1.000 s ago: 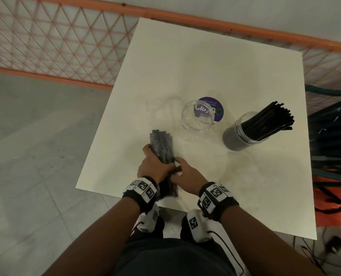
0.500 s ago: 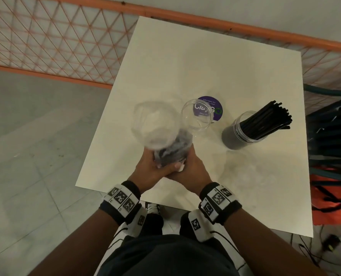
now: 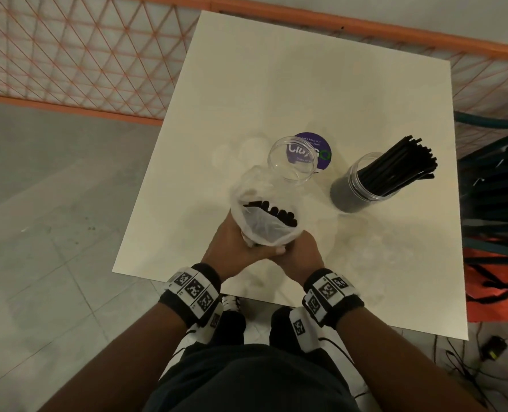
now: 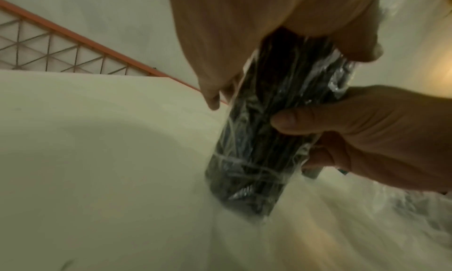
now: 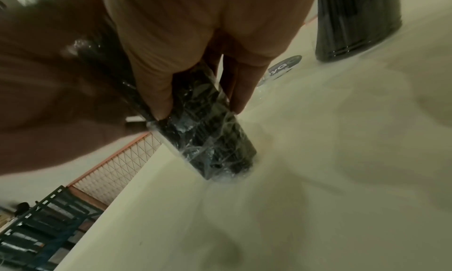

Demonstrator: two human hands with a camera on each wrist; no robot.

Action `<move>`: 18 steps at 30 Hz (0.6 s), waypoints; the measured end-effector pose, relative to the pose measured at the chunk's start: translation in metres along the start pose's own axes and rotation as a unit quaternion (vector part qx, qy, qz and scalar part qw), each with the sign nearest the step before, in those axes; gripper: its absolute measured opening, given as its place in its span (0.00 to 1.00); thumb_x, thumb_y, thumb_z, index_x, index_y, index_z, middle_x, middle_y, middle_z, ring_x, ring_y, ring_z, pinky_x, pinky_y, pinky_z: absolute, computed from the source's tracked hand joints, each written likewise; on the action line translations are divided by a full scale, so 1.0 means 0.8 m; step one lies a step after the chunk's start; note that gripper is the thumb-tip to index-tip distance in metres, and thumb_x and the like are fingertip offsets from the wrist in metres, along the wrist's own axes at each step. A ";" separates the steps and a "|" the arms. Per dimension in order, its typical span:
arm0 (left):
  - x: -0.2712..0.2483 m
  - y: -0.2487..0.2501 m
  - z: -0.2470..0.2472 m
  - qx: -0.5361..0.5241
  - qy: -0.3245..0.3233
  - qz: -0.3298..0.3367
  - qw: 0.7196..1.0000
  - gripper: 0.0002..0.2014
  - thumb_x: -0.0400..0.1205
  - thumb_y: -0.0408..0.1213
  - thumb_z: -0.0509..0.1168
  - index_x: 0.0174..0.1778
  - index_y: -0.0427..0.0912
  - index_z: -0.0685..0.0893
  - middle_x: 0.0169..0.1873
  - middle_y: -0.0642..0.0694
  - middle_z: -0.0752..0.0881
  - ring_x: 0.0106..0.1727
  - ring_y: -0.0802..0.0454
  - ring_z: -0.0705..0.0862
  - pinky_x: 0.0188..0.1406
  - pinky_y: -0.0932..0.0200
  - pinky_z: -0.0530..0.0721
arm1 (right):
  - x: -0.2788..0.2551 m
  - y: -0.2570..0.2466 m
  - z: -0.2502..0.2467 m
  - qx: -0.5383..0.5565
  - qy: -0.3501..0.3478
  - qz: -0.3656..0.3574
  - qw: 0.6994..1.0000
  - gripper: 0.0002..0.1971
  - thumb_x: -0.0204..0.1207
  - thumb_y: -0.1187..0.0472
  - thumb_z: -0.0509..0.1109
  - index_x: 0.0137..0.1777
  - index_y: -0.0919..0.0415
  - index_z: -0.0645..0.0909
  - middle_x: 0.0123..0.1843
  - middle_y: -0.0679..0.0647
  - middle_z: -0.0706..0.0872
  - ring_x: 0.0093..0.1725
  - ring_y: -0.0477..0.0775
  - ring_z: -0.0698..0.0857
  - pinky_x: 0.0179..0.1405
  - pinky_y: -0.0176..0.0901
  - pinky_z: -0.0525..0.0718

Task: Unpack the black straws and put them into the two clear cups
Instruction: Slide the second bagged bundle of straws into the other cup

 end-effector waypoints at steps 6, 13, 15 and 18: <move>0.001 0.008 0.006 0.023 0.055 0.041 0.997 0.43 0.57 0.59 0.85 0.67 0.45 0.83 0.59 0.53 0.90 0.62 0.57 0.88 0.63 0.51 0.88 | 0.002 -0.007 0.000 -0.021 -0.019 -0.060 0.998 0.34 0.64 0.35 0.69 0.69 0.50 0.77 0.61 0.46 0.87 0.57 0.45 0.85 0.57 0.34 0.82; 0.005 -0.004 0.011 0.071 0.021 0.025 0.997 0.31 0.72 0.44 0.82 0.69 0.39 0.81 0.60 0.44 0.89 0.58 0.50 0.87 0.55 0.65 0.84 | -0.030 -0.033 -0.044 0.187 -0.006 -0.164 0.969 0.43 0.65 0.54 0.72 0.79 0.53 0.55 0.73 0.31 0.66 0.71 0.18 0.65 0.67 0.15 0.65; 0.006 -0.002 0.012 0.117 -0.003 0.052 0.992 0.27 0.76 0.39 0.79 0.68 0.34 0.80 0.59 0.44 0.87 0.57 0.51 0.83 0.50 0.76 0.76 | -0.028 -0.041 -0.049 0.193 0.009 -0.177 0.965 0.47 0.64 0.53 0.82 0.79 0.54 0.58 0.73 0.33 0.68 0.71 0.21 0.67 0.67 0.16 0.66; 0.011 -0.011 0.011 0.216 -0.036 0.072 0.973 0.34 0.74 0.60 0.71 0.67 0.37 0.82 0.61 0.41 0.87 0.61 0.42 0.85 0.60 0.55 0.84 | -0.018 -0.047 -0.041 0.173 0.019 -0.136 0.975 0.47 0.54 0.48 0.88 0.73 0.47 0.68 0.64 0.27 0.77 0.63 0.21 0.76 0.59 0.14 0.72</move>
Point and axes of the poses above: each hand's wrist, its own x-axis towards the middle knuckle, its own z-axis out of the palm, y = z × x, the point moved 1 cm from there along x, towards the middle knuckle
